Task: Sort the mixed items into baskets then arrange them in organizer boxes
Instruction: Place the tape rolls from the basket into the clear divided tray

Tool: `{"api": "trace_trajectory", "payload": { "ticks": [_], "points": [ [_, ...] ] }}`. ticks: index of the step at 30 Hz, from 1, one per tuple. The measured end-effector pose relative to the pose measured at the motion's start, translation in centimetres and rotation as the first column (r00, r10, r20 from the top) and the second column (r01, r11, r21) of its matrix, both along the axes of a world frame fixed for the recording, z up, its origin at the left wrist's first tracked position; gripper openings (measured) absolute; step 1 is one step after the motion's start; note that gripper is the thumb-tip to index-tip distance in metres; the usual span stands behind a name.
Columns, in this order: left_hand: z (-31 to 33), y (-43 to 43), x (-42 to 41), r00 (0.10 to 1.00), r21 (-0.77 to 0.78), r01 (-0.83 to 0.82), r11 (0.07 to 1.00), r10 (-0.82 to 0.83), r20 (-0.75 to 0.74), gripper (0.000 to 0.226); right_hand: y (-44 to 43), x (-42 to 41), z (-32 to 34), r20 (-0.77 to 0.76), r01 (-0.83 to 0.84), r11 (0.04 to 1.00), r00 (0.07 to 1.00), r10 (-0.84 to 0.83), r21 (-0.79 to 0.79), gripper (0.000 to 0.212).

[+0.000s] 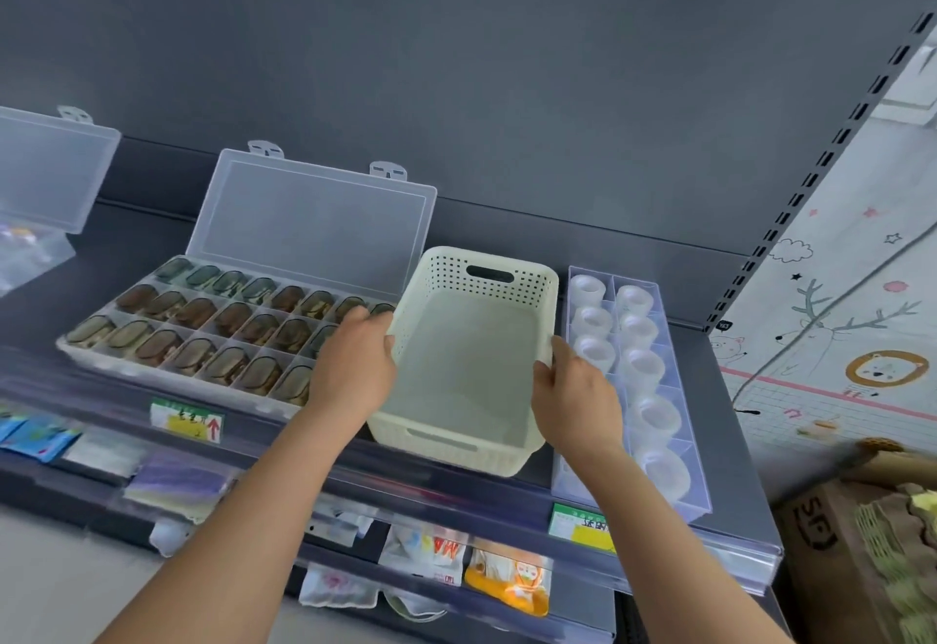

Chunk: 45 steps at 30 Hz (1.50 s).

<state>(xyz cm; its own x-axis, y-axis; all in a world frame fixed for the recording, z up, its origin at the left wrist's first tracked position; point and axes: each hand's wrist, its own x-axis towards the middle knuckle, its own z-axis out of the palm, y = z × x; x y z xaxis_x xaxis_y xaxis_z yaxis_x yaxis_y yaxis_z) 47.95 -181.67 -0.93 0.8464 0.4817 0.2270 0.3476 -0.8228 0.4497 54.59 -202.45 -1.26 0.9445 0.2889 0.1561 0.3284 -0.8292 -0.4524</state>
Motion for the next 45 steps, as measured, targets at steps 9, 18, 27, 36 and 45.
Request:
{"api": "trace_trajectory", "payload": {
  "ticks": [9,18,27,36,45],
  "points": [
    [2.7,-1.7,-3.0,0.974,-0.082,-0.018,0.996,0.036,0.225,0.035,-1.8,-1.0,3.4,0.162,-0.076,0.966,0.986,0.036,0.246,0.012],
    [4.2,-0.8,-12.0,0.909,-0.086,-0.218,0.972,0.234,0.346,0.03,1.4,-5.0,5.5,0.222,-0.338,0.897,0.934,0.281,0.285,0.023],
    [4.1,5.5,-23.0,0.783,-0.128,-0.516,0.847,0.527,0.33,0.031,12.5,-11.2,5.7,0.2,-0.61,0.744,0.793,0.576,0.272,0.027],
    [3.1,17.4,-32.4,0.698,-0.165,-0.634,0.755,0.651,0.297,0.025,27.9,-18.4,4.7,0.175,-0.721,0.632,0.687,0.706,0.282,0.019],
    [3.7,29.8,-37.6,0.663,-0.179,-0.676,0.715,0.696,0.275,0.03,41.5,-23.4,4.8,0.163,-0.75,0.598,0.652,0.741,0.282,0.02]
  ]
}}
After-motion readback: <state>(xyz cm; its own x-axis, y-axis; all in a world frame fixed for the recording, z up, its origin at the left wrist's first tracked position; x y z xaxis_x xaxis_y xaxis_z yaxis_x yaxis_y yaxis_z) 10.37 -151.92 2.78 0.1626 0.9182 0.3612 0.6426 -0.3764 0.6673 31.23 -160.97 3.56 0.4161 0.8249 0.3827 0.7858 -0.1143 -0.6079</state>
